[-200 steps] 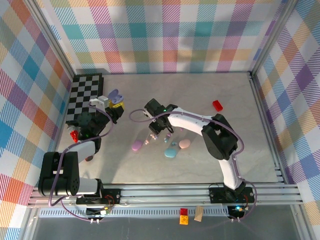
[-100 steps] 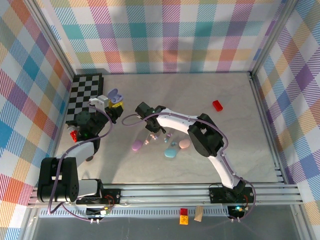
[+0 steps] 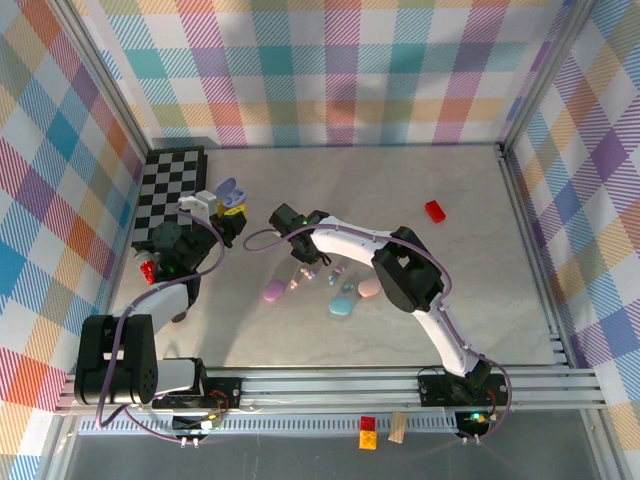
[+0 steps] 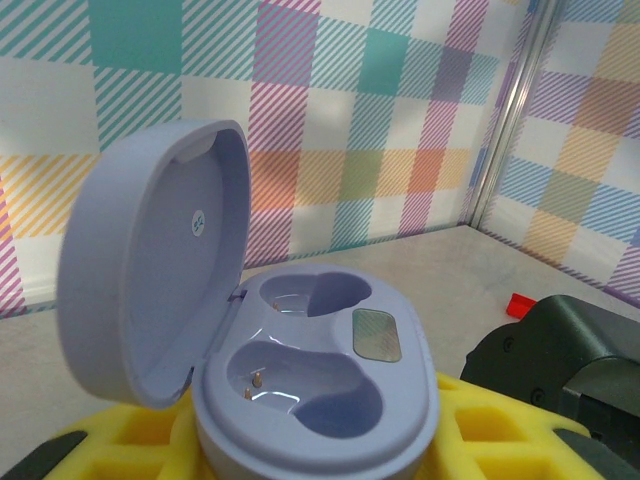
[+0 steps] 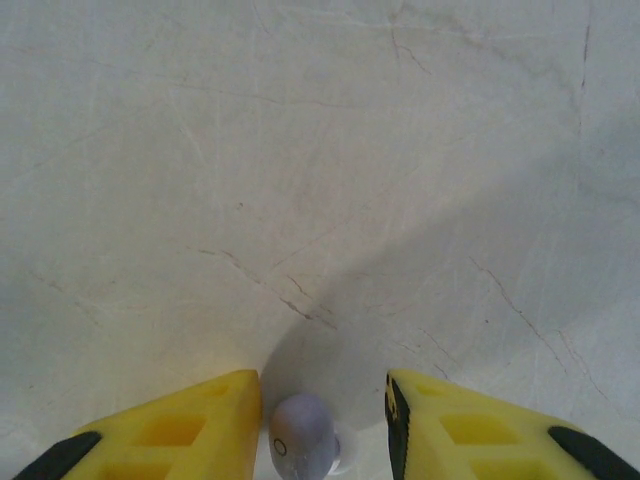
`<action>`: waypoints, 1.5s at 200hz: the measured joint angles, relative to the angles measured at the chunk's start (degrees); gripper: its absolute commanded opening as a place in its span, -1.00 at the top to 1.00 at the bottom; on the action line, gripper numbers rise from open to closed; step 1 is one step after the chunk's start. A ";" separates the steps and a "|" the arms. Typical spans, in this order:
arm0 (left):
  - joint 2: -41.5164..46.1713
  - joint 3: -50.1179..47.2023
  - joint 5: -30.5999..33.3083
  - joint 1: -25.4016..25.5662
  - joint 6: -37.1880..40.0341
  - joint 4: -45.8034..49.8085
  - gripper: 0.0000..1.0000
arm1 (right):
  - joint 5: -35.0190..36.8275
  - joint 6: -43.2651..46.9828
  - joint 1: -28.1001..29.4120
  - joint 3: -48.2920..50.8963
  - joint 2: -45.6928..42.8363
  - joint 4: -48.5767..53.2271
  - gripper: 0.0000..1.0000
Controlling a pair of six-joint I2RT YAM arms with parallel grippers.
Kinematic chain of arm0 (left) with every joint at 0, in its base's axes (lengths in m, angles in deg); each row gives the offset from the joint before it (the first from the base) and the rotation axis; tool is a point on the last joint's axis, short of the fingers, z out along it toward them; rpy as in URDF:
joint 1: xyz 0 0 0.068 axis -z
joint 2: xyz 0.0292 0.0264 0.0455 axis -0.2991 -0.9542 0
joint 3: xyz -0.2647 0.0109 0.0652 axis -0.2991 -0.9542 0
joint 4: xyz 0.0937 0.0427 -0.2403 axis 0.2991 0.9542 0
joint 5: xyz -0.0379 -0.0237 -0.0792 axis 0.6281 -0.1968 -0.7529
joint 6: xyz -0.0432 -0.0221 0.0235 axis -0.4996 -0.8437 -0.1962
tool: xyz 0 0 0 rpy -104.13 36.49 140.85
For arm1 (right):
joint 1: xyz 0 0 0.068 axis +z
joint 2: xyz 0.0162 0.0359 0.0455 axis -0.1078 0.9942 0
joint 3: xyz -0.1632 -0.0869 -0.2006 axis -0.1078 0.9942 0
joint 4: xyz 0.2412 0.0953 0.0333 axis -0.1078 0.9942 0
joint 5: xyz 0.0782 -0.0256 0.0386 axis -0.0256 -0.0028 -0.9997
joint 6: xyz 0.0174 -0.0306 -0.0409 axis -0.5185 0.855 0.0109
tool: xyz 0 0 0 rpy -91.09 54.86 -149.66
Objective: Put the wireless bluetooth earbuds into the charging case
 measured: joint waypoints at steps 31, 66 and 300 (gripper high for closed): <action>0.00 0.00 -0.42 -0.02 0.00 0.00 0.24 | 0.24 -0.04 -0.02 -0.52 0.35 0.74 0.35; 0.00 0.02 -0.63 -0.02 0.00 0.00 0.24 | 0.42 -0.28 -0.07 -0.57 0.42 0.83 0.34; 0.00 0.22 -4.33 -0.02 1.09 0.00 0.23 | -10.05 -8.00 -4.70 9.05 -9.84 1.27 0.56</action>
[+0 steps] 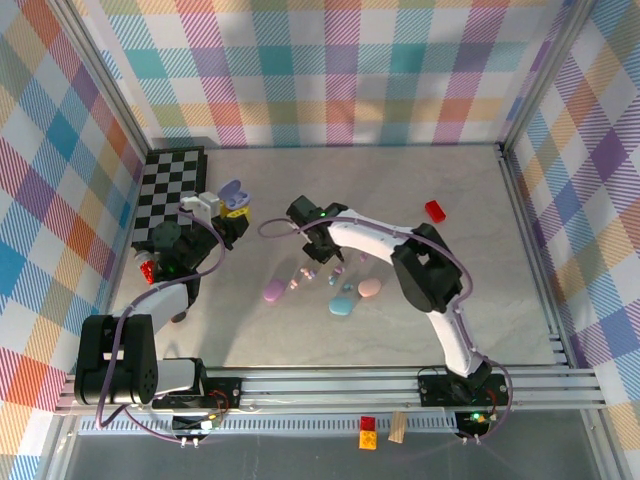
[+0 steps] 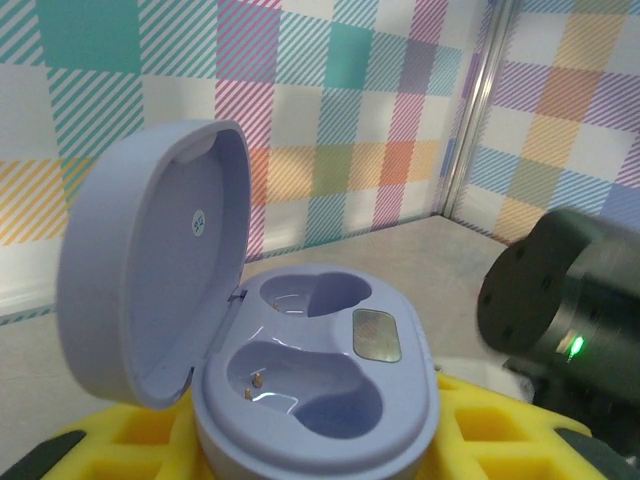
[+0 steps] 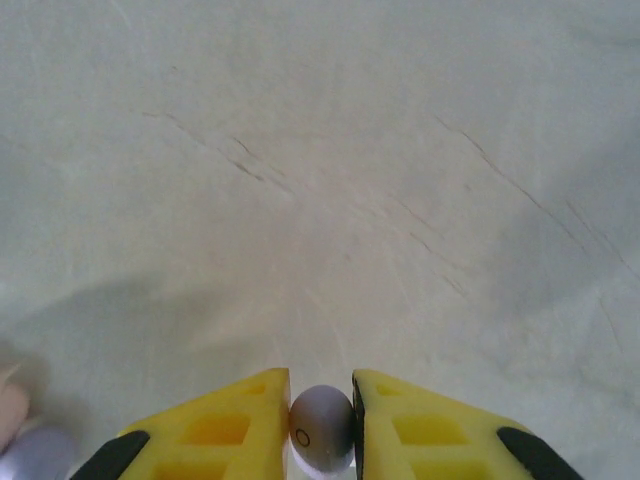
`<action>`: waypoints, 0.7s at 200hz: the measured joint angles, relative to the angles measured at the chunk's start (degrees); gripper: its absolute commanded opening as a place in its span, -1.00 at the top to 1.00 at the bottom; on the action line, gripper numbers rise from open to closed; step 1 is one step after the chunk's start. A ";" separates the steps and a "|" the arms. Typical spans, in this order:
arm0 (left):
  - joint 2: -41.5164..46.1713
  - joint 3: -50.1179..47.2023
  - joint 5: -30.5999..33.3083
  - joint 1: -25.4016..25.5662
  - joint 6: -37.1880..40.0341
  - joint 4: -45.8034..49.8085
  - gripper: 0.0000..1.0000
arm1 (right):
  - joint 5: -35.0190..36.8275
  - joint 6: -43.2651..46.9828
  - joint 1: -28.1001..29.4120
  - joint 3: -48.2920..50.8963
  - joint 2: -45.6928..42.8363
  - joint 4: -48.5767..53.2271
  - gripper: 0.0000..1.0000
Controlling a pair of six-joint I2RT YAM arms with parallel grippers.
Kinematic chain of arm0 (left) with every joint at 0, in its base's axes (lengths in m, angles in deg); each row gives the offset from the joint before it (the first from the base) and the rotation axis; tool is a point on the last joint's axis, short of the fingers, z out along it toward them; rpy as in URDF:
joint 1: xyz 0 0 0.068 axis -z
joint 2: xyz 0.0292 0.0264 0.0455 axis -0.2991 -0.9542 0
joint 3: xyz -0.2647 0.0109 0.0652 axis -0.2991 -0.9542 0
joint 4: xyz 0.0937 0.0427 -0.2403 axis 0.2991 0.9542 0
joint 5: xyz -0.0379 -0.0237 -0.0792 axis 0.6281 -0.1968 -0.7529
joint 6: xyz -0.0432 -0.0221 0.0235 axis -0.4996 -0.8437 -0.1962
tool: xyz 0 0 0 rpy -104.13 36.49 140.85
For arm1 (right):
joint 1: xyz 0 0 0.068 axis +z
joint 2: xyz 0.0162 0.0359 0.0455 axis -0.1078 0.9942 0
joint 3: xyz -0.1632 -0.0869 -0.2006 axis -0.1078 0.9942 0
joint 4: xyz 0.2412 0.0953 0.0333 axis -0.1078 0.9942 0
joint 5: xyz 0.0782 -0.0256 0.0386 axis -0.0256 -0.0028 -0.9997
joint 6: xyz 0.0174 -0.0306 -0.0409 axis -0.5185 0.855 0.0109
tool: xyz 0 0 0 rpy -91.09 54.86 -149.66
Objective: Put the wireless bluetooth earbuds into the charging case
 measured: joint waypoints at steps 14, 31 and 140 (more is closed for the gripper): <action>-0.02 0.00 -0.70 0.02 0.07 -0.48 0.23 | -2.97 -1.81 -1.46 3.30 -4.28 -0.76 0.55; -0.02 0.00 -1.77 0.55 0.46 -1.40 0.23 | -7.02 -3.93 -3.32 7.28 -9.49 -1.90 0.55; 2.43 0.48 -3.91 17.33 11.82 10.86 0.24 | -35.71 -15.06 -15.65 30.12 -38.86 -7.26 0.56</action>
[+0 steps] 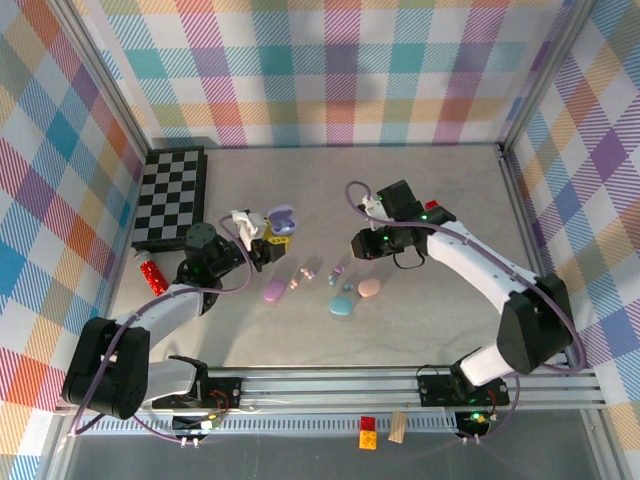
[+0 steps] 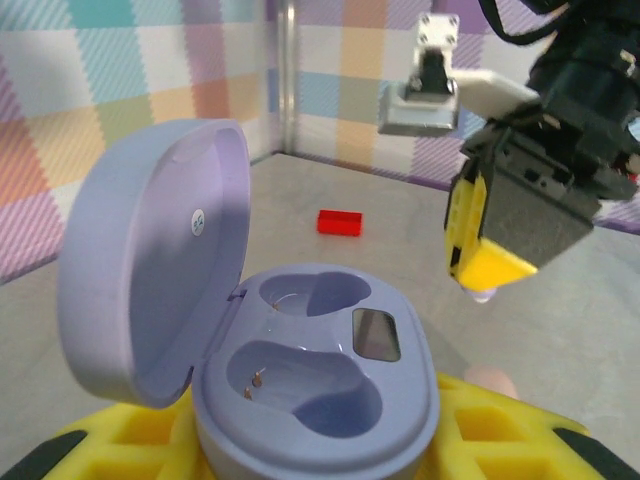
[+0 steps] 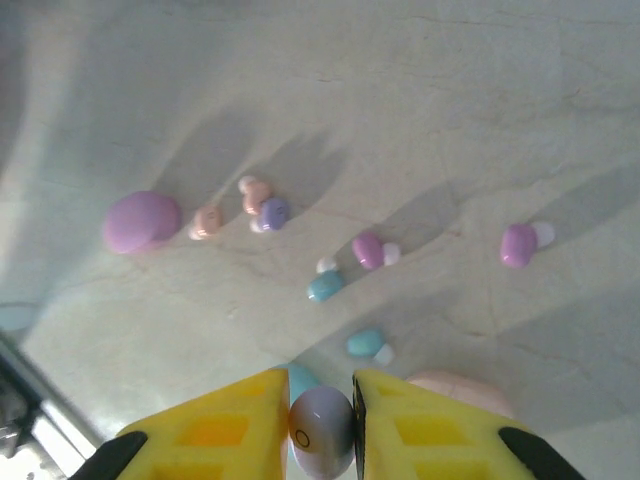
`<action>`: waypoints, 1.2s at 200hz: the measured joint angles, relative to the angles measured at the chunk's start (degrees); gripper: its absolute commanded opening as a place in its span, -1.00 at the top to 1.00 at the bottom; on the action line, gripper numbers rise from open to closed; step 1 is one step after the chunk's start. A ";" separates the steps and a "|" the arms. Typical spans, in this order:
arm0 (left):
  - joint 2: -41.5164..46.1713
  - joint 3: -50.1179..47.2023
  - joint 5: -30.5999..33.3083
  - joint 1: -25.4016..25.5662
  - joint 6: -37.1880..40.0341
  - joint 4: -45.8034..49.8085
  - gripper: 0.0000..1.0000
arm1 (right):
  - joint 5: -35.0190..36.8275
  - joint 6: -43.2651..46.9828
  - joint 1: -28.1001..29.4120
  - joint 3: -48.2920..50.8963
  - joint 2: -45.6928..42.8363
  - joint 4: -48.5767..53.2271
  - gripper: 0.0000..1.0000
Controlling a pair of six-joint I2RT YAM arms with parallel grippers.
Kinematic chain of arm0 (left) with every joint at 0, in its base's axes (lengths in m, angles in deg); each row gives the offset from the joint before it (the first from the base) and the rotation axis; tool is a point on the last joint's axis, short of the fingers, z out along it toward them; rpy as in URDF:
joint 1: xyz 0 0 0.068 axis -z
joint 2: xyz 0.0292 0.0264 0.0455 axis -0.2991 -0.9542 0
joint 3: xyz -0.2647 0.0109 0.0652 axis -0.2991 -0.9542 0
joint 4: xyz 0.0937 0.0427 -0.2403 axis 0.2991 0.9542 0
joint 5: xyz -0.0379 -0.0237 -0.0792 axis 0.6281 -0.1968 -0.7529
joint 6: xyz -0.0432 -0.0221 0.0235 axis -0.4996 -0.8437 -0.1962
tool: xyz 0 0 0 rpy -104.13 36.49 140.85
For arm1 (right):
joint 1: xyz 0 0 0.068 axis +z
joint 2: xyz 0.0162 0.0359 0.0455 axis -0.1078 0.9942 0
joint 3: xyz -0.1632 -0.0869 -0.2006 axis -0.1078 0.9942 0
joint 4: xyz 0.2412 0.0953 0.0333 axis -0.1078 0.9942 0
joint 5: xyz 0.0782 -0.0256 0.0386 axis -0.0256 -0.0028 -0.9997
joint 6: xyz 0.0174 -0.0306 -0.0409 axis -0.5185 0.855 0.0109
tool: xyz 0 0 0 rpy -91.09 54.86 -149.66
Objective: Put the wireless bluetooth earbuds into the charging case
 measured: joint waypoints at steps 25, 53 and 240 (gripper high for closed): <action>-1.11 0.42 -0.61 2.49 -0.02 -0.15 0.24 | -5.73 -2.21 -1.75 1.97 -4.57 -0.26 0.56; -2.62 1.64 -0.52 4.57 0.79 0.24 0.24 | -10.67 -4.52 -2.03 2.62 -7.78 -1.77 0.56; -8.90 7.23 -2.29 13.55 4.70 2.99 0.25 | -20.33 -10.51 0.83 1.88 -8.28 -12.44 0.57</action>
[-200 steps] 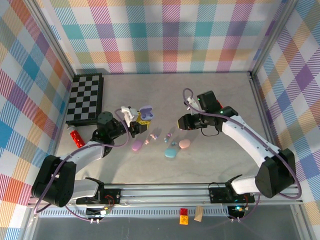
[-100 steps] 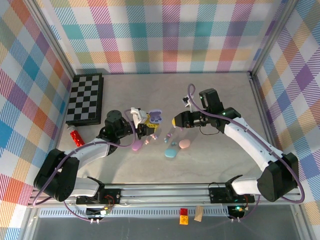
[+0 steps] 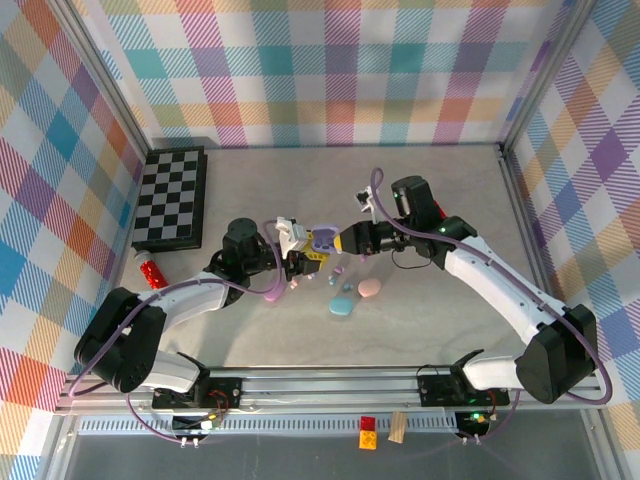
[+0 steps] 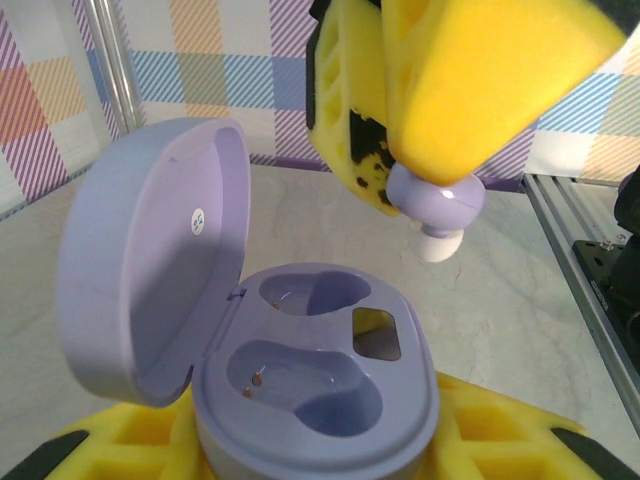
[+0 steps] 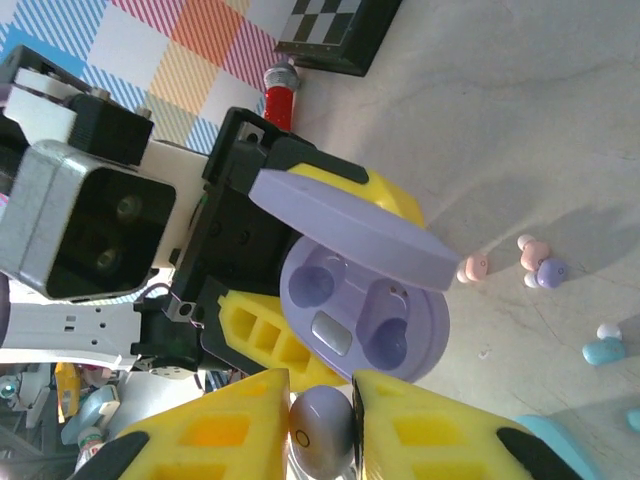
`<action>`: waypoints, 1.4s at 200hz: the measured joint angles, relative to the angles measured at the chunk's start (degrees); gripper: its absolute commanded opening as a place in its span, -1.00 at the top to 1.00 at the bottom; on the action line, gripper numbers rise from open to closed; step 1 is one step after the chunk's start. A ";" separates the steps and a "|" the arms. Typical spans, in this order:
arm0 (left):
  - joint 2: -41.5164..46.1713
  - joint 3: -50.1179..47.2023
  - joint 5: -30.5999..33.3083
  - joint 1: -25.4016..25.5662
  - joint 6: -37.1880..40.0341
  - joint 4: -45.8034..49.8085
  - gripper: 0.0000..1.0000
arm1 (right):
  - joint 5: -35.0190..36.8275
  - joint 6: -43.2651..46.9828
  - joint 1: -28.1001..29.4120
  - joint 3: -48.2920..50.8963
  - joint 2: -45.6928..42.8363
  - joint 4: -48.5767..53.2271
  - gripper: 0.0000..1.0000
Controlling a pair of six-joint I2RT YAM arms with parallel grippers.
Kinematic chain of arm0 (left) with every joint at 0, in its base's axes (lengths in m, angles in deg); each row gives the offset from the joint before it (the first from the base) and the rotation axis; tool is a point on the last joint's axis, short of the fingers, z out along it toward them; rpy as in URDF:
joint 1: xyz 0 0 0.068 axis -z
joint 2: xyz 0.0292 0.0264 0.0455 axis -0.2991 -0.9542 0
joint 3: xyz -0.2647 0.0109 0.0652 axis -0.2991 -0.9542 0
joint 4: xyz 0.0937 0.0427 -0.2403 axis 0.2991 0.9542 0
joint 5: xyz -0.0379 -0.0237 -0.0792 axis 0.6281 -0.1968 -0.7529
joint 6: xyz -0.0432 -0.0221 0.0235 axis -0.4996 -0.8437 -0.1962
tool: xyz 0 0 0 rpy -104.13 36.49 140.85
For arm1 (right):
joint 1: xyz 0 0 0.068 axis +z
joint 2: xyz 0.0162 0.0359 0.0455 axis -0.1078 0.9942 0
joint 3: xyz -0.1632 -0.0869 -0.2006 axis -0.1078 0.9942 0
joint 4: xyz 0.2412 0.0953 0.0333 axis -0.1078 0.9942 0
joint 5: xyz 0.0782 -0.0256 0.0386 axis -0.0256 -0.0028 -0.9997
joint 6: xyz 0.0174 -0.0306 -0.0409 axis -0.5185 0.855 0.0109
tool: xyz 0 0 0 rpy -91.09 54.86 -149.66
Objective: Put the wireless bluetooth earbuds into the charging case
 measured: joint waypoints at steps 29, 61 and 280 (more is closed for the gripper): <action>0.00 0.31 -0.44 0.20 0.28 0.00 0.25 | 0.02 0.07 0.00 -1.79 0.72 -0.20 0.57; 0.00 0.33 -0.83 0.37 0.42 -0.02 0.26 | -0.07 0.09 0.02 -2.56 2.14 -0.59 0.57; -0.11 1.07 -0.59 0.46 -1.14 1.14 0.26 | -0.17 1.55 0.17 -1.42 3.98 -2.84 0.27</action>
